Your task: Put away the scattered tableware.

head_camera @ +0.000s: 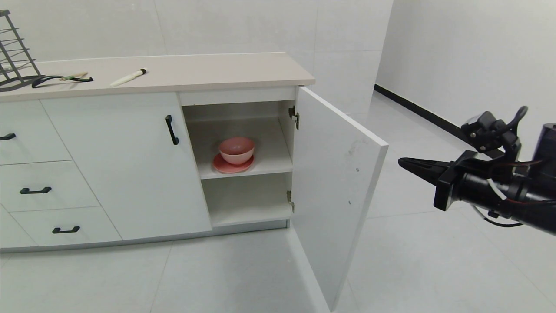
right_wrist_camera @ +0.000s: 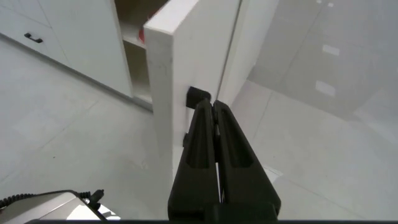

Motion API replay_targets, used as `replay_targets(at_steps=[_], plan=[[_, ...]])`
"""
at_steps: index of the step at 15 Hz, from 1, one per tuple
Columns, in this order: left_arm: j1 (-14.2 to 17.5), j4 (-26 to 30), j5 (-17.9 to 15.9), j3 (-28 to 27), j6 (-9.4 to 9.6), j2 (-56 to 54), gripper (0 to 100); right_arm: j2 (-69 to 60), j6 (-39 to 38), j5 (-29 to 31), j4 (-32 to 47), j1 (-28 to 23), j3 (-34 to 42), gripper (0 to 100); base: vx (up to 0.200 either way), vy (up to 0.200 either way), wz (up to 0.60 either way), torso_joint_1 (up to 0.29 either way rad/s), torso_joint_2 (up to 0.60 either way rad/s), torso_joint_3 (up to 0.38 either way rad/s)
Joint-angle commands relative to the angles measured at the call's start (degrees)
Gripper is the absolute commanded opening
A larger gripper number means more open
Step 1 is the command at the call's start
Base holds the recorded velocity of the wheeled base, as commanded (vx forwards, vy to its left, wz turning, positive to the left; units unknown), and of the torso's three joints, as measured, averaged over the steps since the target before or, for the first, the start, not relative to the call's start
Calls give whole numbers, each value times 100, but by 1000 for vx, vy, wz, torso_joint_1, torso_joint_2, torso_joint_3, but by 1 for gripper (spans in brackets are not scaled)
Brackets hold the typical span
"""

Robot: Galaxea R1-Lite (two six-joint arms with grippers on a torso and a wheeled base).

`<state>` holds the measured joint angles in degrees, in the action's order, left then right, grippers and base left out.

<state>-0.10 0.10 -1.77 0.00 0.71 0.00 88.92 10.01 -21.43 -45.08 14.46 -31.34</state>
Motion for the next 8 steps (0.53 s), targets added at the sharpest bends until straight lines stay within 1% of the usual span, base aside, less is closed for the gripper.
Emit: replay_targets(at_steps=[1,6,8], plan=[[1,-1,1,0,-9,0,100,345,-16,-1,-115,163,-56,0,0,0,0,0,0,0],[1,-1,1,0,-9,0,100,706,-25,-1,-467,180,-135,0,0,0,0,0,0,0],[1,-1,1,0,-9,0,100,715,-34,-1,-484,259,-144,0,0,0,0,0,0,0]])
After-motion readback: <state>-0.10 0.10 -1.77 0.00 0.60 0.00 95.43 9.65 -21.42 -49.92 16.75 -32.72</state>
